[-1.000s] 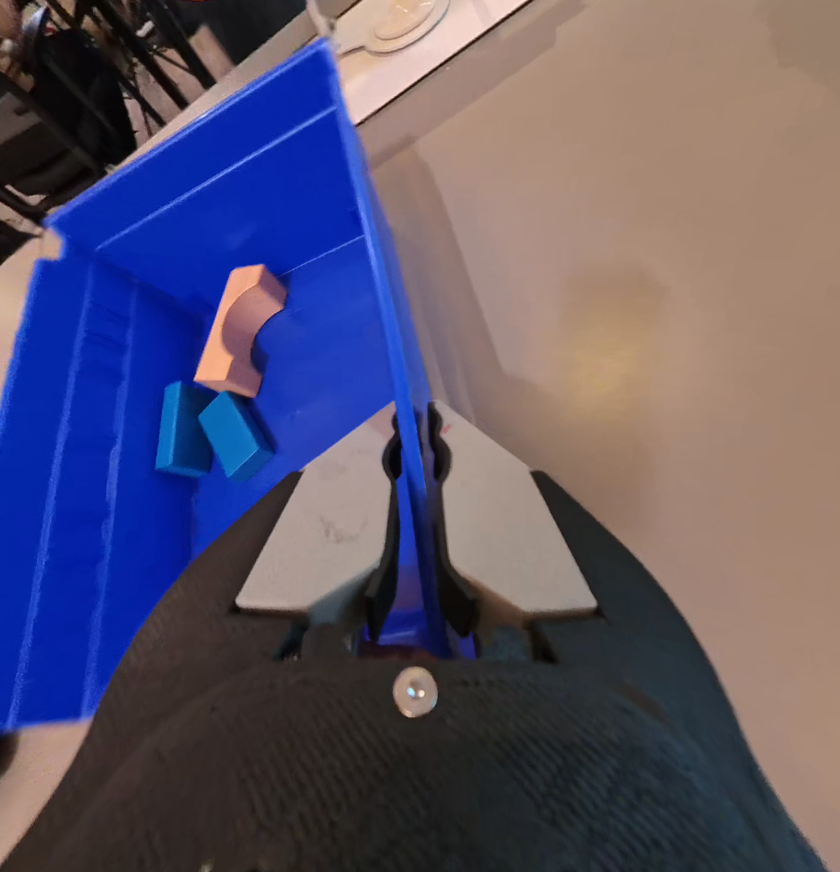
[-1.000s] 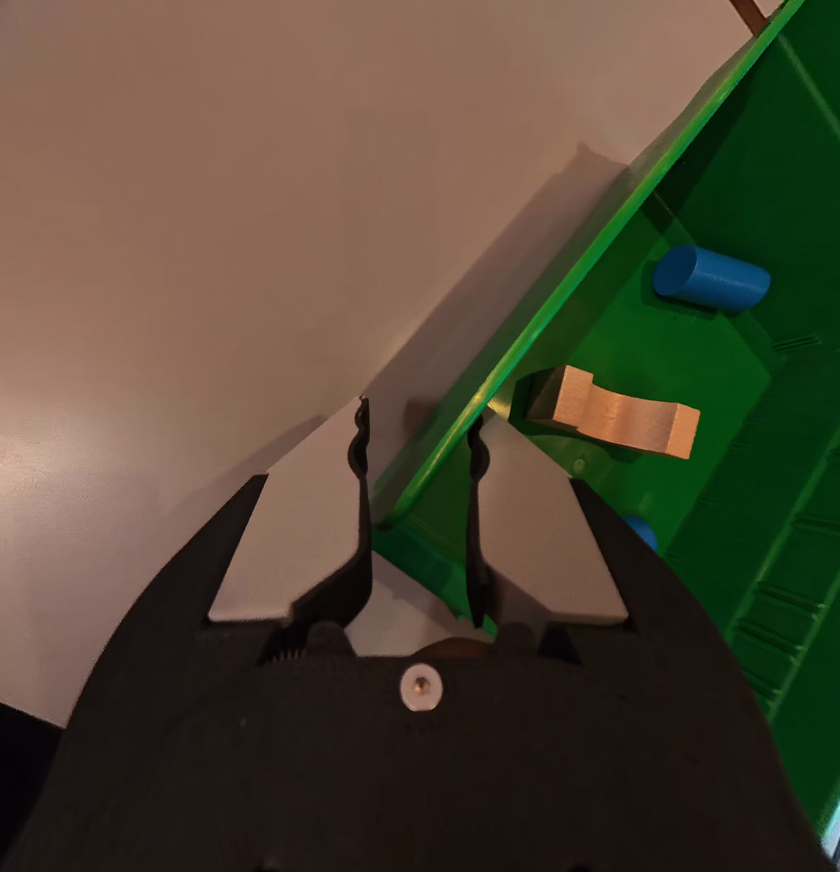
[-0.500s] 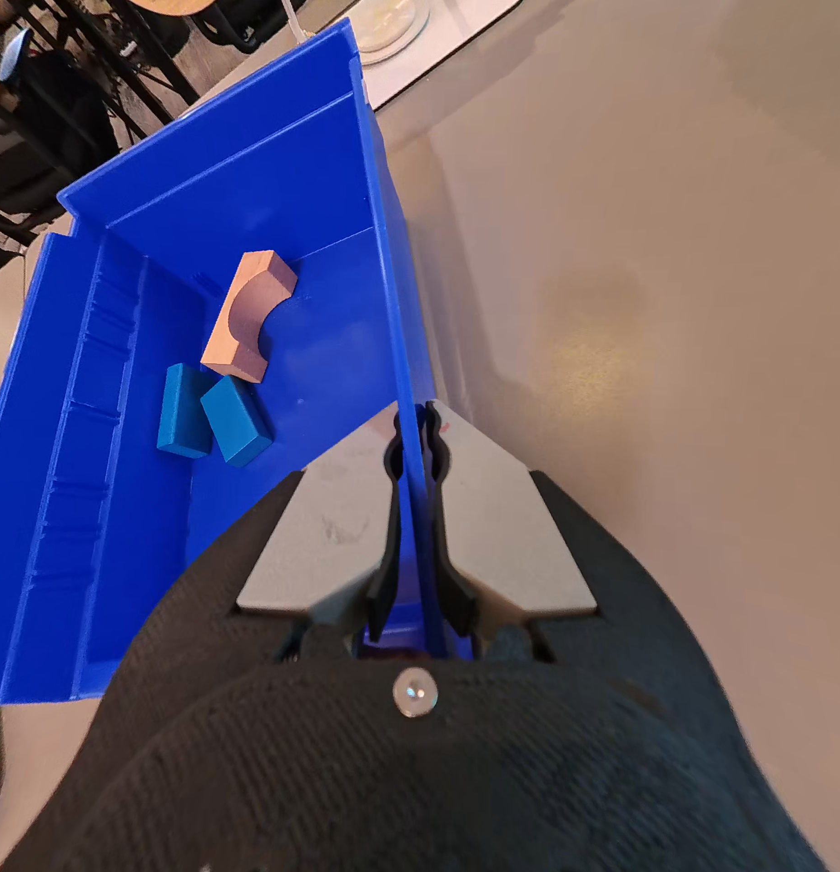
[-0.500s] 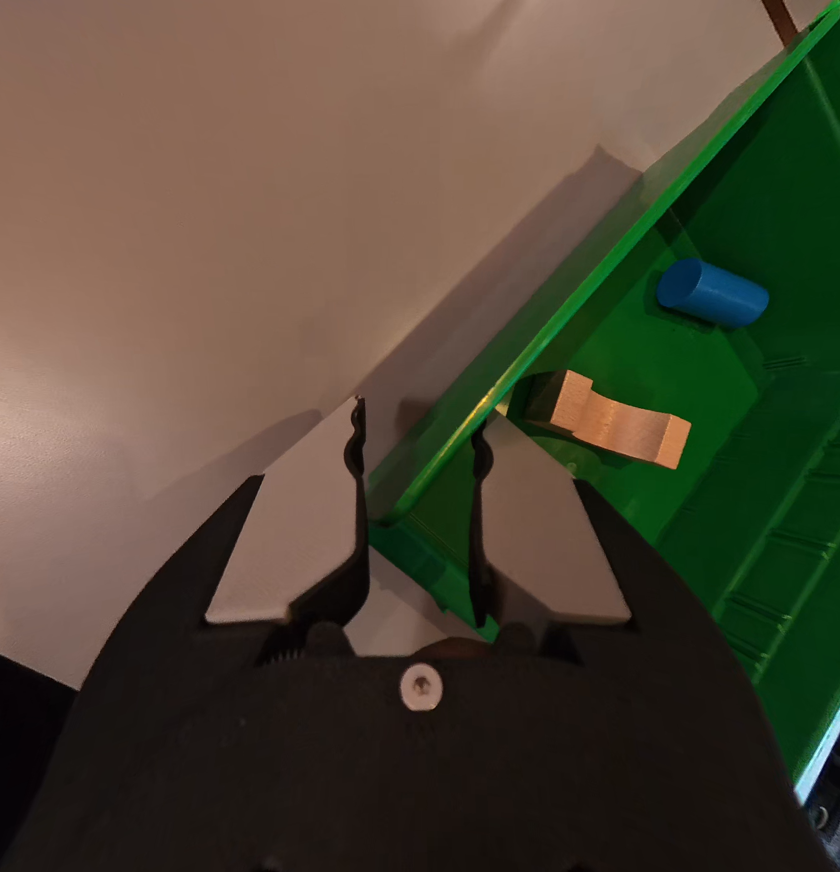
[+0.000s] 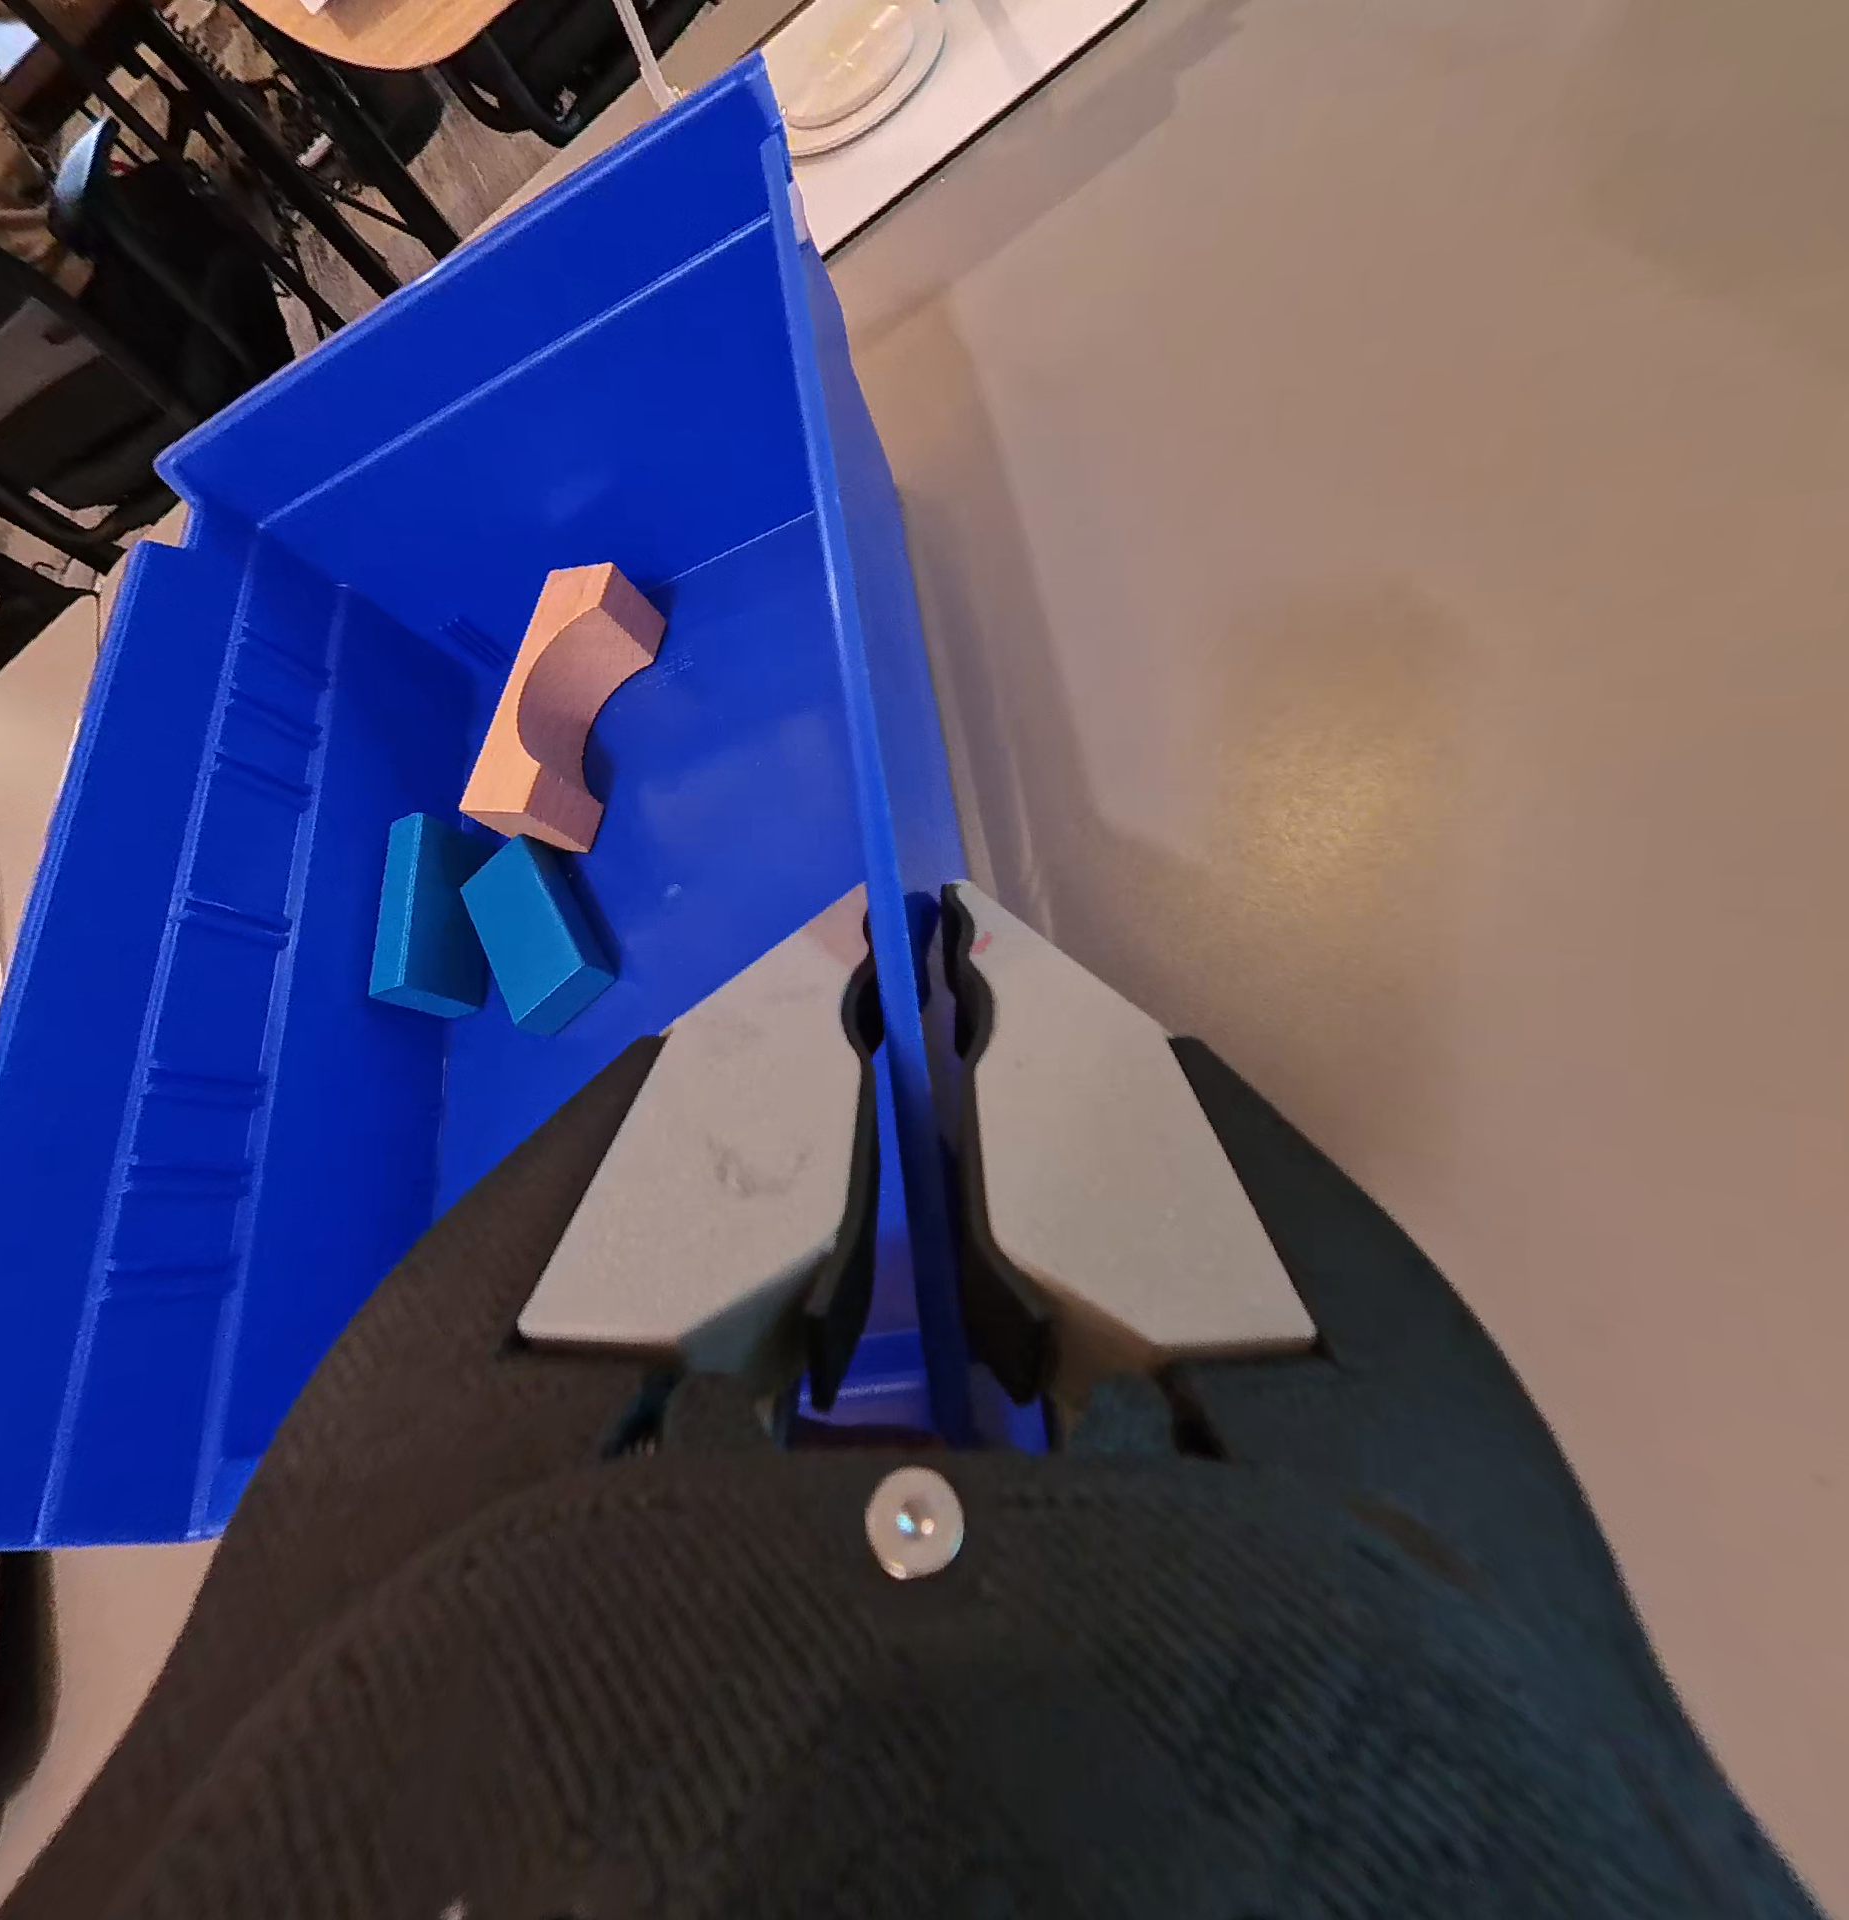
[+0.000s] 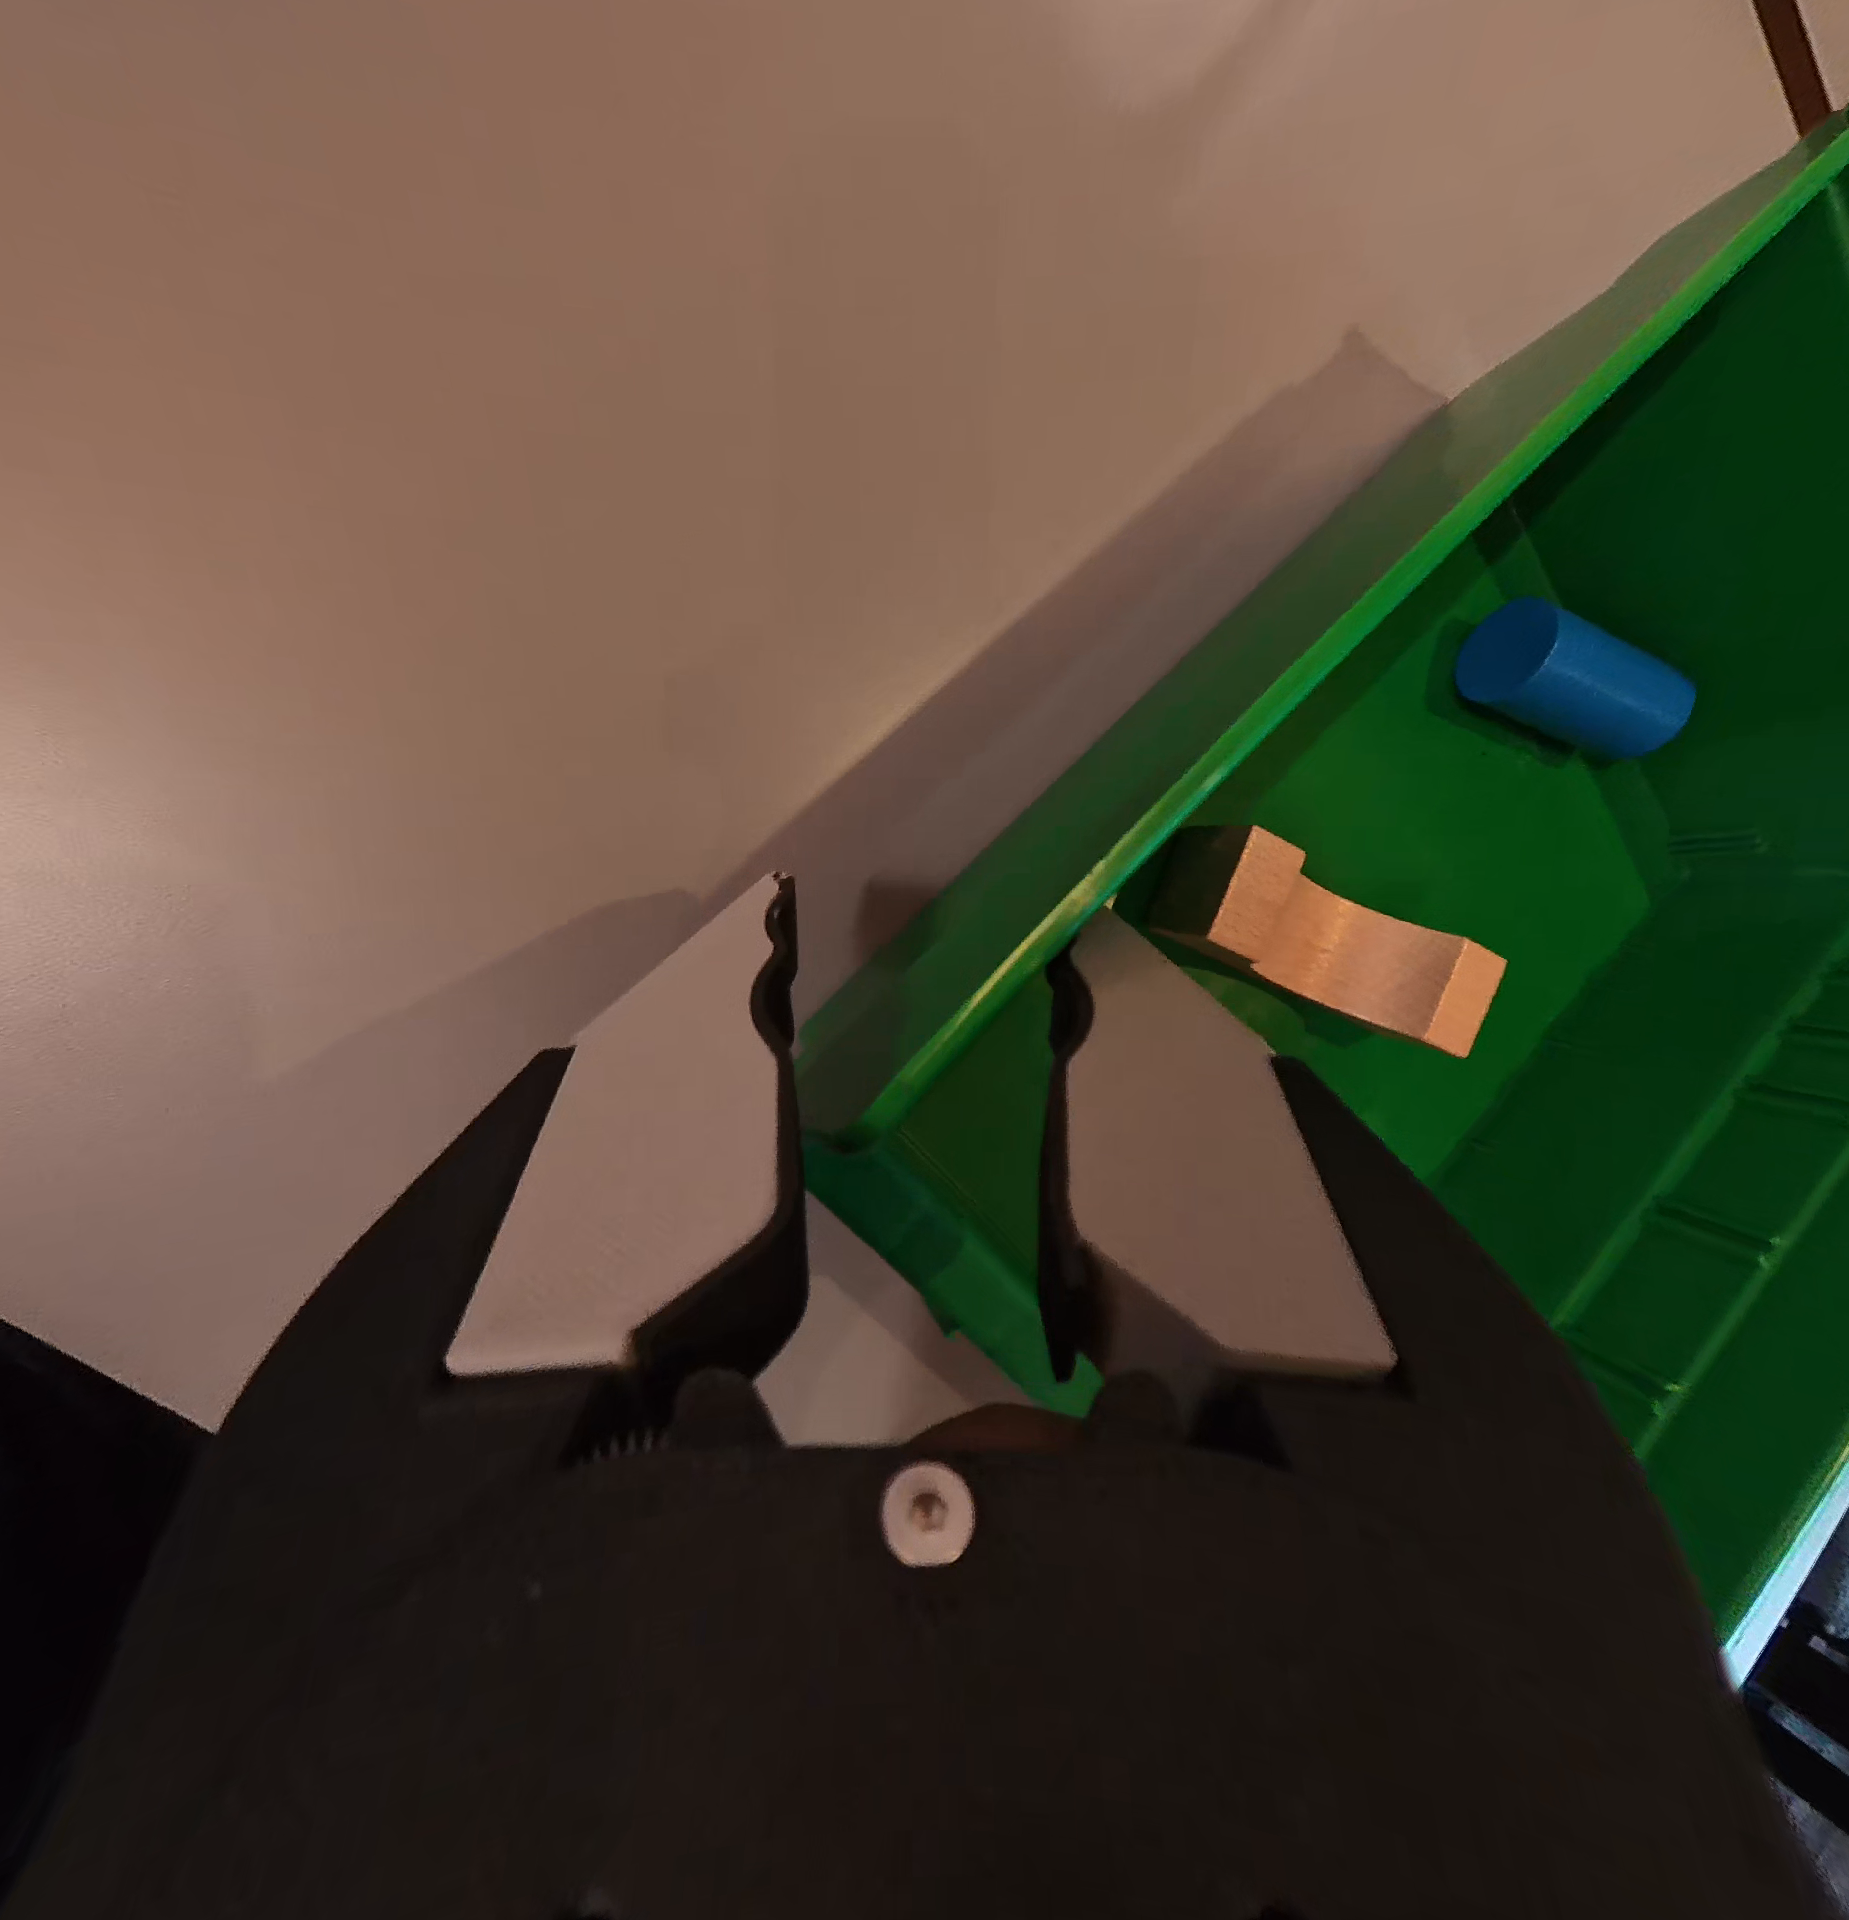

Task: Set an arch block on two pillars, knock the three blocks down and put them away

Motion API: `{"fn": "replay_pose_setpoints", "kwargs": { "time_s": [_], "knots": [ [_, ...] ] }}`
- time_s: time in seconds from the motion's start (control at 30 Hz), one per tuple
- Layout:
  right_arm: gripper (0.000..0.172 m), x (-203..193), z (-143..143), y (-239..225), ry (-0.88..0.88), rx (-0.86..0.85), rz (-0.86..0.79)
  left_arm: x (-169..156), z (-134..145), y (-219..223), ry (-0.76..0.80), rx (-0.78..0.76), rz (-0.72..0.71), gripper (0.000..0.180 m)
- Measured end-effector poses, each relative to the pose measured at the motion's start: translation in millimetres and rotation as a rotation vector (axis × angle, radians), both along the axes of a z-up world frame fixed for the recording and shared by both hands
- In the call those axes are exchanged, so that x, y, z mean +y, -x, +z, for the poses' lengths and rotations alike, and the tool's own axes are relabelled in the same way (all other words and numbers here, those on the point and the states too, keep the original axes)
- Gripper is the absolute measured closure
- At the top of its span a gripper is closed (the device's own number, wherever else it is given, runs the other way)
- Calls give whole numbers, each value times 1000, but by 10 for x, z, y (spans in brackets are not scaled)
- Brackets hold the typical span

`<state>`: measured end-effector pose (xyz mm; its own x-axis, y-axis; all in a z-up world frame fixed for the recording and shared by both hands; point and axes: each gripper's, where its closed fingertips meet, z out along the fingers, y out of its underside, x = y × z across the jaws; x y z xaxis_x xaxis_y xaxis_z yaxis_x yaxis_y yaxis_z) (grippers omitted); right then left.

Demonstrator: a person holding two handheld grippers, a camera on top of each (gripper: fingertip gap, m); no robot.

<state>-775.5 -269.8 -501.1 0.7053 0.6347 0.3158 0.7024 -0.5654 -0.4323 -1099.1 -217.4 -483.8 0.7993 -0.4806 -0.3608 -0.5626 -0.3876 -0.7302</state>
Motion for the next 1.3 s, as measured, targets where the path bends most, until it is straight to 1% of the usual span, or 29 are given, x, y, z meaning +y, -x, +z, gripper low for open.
{"fn": "replay_pose_setpoints", "kwargs": {
  "time_s": [0.67, 1.3],
  "knots": [
    [123, -99, -8, 152, 13, -29, 55, 6, -10, -6, -6, 15, 6, 174],
    [120, -118, -11, 204, 27, -7, 66, 7, -33, -9, -2, 32, 11, 172]
  ]
}}
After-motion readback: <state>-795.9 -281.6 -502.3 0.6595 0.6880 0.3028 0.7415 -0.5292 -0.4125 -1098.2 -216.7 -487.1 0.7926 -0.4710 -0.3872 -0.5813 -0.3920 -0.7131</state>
